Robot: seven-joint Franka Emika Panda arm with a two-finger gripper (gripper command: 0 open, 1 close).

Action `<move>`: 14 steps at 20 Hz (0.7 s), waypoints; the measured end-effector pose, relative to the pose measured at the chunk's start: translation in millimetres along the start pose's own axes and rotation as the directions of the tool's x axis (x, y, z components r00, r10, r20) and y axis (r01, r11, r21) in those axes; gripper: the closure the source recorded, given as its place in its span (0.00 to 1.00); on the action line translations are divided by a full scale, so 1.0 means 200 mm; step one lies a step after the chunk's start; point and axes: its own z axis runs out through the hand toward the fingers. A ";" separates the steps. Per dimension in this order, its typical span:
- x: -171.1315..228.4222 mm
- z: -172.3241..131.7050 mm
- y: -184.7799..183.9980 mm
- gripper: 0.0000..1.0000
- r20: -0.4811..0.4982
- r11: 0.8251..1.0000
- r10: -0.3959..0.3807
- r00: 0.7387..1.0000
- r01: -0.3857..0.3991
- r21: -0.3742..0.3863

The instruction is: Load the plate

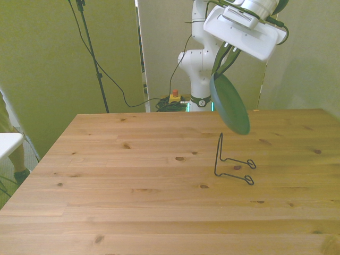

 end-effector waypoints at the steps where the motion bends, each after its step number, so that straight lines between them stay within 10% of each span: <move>1: -0.03 0.02 -0.03 1.00 -0.008 1.000 -0.004 1.000 0.004 -0.006; 14: -0.18 0.05 -0.23 1.00 -0.102 0.997 0.005 0.995 -0.012 -0.071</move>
